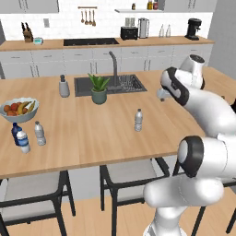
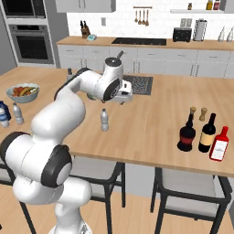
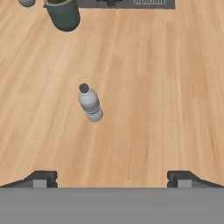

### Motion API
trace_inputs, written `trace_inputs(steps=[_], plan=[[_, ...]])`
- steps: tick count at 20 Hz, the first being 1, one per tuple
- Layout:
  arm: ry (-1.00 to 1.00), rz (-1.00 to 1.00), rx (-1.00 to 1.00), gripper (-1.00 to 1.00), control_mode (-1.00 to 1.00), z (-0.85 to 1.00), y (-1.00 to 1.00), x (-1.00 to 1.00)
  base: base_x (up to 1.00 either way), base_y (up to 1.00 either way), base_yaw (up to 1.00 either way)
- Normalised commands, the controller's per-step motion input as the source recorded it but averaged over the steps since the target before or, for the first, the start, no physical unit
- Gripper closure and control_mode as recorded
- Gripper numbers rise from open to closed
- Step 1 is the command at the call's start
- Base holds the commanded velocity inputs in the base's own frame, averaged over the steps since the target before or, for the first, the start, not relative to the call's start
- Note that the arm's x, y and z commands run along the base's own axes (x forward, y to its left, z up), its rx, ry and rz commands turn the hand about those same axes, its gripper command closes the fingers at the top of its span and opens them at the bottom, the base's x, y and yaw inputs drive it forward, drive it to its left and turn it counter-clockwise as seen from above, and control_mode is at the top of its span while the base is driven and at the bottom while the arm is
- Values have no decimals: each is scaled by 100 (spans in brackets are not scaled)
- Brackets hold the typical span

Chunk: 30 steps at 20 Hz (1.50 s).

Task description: Move the plastic bottles in the middle to the plastics group, and the glass bottles in the middle to the glass group.

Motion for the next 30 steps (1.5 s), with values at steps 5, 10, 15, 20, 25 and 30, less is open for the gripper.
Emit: trace_inputs(steps=[5,10,15,20,25,30], plan=[[51,-18,0,-100,-100,5,11,70,0,0,0],[29,-18,-11,-100,-100,-43,40,76,0,0,0],[-5,-7,1,-100,-100,-46,5,21,0,0,0],[-6,0,2,-100,-100,-52,23,8,0,0,0],[-17,0,0,-100,-100,-8,18,-8,0,0,0],[-14,0,0,-100,-100,0,29,-25,0,0,0]])
